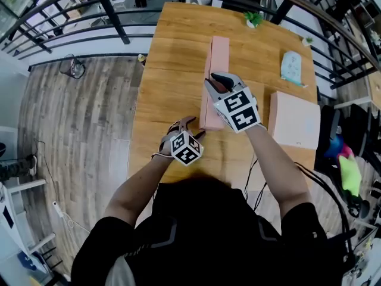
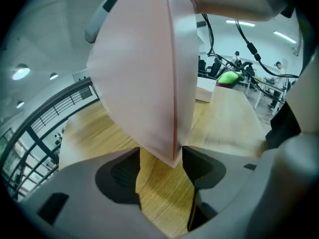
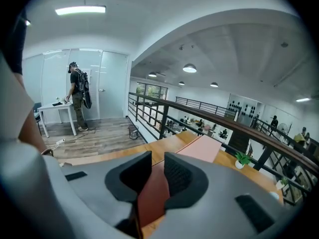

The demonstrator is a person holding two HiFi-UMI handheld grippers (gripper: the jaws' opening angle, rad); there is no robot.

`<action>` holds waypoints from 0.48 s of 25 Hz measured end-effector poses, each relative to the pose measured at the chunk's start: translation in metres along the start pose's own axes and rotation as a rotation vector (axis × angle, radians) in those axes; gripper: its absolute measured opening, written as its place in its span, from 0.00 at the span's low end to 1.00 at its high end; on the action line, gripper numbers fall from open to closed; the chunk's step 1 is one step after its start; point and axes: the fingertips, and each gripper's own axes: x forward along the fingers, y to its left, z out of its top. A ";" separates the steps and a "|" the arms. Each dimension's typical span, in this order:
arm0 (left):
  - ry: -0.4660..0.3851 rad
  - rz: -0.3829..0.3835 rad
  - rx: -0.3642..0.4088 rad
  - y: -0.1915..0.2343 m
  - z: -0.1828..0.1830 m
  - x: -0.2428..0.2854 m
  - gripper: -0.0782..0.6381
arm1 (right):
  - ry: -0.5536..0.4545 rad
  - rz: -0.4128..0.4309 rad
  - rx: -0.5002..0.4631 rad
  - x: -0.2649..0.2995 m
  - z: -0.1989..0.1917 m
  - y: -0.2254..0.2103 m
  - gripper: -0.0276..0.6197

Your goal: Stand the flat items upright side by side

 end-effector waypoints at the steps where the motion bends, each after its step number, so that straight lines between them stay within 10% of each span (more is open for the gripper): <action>1: -0.010 0.001 -0.019 0.001 0.000 -0.004 0.50 | 0.008 0.012 0.012 0.001 0.000 0.001 0.18; 12: -0.104 0.018 -0.124 0.022 0.018 -0.035 0.50 | 0.037 -0.045 0.271 0.004 0.028 -0.059 0.42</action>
